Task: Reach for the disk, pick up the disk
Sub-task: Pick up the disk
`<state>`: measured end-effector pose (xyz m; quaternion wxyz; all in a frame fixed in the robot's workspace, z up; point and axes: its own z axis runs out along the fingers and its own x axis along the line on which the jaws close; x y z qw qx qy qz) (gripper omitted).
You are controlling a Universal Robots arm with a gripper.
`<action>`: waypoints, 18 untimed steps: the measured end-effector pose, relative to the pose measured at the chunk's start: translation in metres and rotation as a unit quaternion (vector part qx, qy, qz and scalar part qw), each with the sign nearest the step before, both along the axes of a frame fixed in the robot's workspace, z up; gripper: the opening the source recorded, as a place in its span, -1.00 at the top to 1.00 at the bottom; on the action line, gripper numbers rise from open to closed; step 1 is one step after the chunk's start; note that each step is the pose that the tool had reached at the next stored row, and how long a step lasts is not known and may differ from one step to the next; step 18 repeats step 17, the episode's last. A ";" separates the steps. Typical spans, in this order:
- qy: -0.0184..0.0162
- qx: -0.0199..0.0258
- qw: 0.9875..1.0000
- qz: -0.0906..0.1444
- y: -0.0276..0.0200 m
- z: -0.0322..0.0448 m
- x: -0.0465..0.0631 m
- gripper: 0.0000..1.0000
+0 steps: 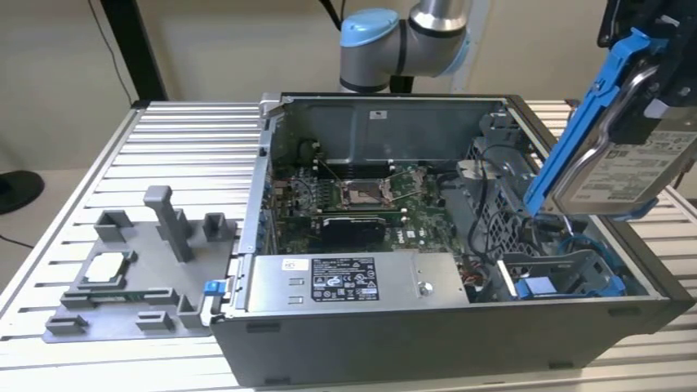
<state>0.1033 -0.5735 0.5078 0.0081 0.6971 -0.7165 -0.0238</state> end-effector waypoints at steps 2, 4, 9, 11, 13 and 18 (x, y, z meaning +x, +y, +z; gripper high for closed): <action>0.000 0.000 1.000 0.000 -0.0015 0.0000 0.006 1.00; 0.001 0.000 1.000 0.000 -0.0037 -0.0001 0.010 1.00; 0.002 0.000 1.000 0.000 -0.0120 0.0000 0.014 1.00; 0.002 0.000 1.000 0.000 -0.0161 -0.0001 0.015 1.00; 0.002 0.000 1.000 0.000 -0.0161 0.0000 0.015 1.00; 0.002 0.000 1.000 0.000 -0.0169 0.0000 0.015 1.00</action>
